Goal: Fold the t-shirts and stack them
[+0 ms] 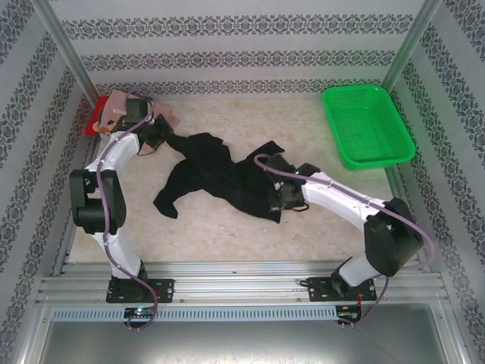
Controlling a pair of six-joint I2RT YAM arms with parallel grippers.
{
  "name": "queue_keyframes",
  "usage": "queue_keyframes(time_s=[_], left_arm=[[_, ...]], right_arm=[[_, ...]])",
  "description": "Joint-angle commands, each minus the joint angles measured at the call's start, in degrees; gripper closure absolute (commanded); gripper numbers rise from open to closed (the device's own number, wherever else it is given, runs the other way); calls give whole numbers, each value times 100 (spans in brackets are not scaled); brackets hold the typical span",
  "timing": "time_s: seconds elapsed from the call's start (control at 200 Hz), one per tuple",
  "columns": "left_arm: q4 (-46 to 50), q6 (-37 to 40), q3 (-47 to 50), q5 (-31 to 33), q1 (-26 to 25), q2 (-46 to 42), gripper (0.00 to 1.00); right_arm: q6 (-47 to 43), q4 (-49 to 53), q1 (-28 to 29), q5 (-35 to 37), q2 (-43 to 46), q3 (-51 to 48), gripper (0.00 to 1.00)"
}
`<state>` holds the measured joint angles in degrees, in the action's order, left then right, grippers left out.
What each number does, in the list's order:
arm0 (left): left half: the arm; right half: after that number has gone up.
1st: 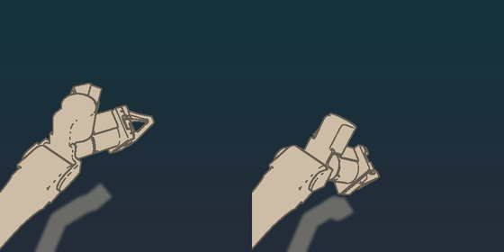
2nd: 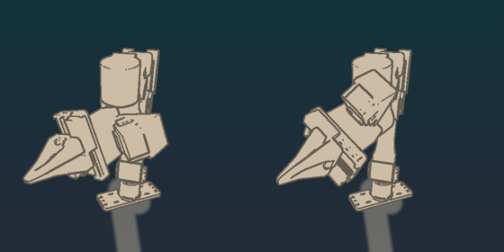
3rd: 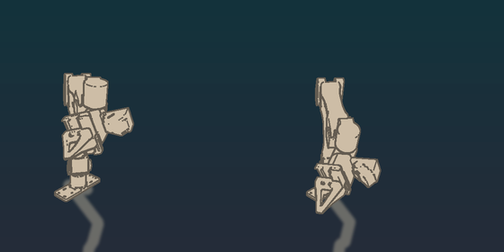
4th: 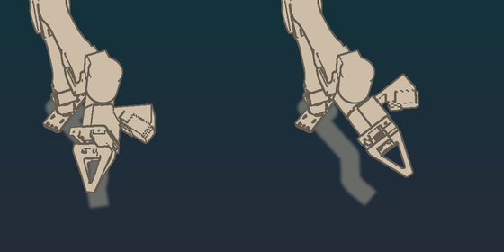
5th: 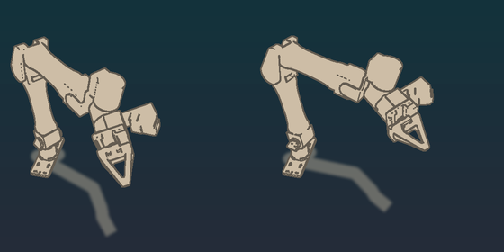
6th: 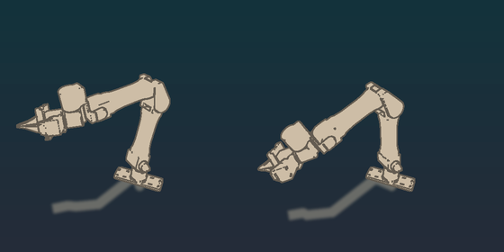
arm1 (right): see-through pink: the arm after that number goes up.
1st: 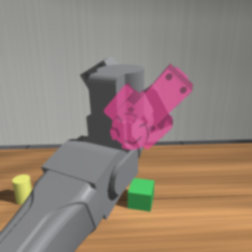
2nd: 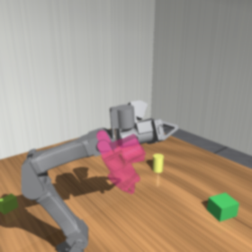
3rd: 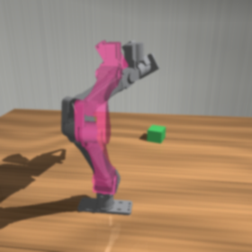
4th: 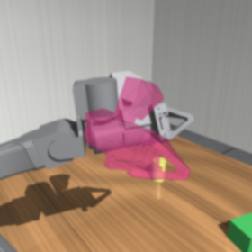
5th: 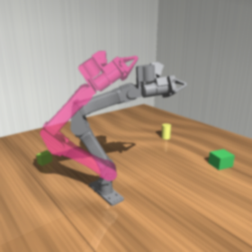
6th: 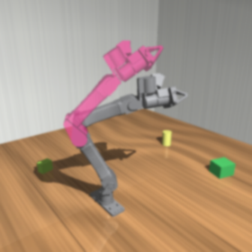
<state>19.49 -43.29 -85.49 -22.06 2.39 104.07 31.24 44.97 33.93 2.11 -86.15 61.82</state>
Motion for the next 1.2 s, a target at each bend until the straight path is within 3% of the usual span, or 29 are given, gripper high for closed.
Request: queue_keyframes(time_s=[0.0, 0.325, 0.59, 0.789, 1.004, 1.079, 1.194], left_arm=[[22, 84, -567, -87, -53, -525, 100], [-1092, -668, -1979, -804, -99, -454, 100], [-1306, -1240, -4871, -1159, -134, 734, 100], [-1176, -1451, -6576, -1301, -134, 1347, 100], [-818, -788, -6045, -1500, -110, 690, 100], [-906, -593, -4832, -1564, -125, -34, 100], [-934, -302, -2110, -1174, -108, -1555, 100]], right_arm=[[-512, 241, -511, 20, 282, 534, 100], [-996, 57, -1980, -740, 92, 2483, 100], [-967, -452, -2638, -1495, -452, 4329, 100], [-979, -790, -2968, -1739, -475, 4953, 100], [-1140, -987, -3299, -1926, 87, 4482, 100], [-1323, -991, -3323, -2053, 414, 3910, 100], [-1432, -999, -3341, -2341, 1078, 2601, 100]])
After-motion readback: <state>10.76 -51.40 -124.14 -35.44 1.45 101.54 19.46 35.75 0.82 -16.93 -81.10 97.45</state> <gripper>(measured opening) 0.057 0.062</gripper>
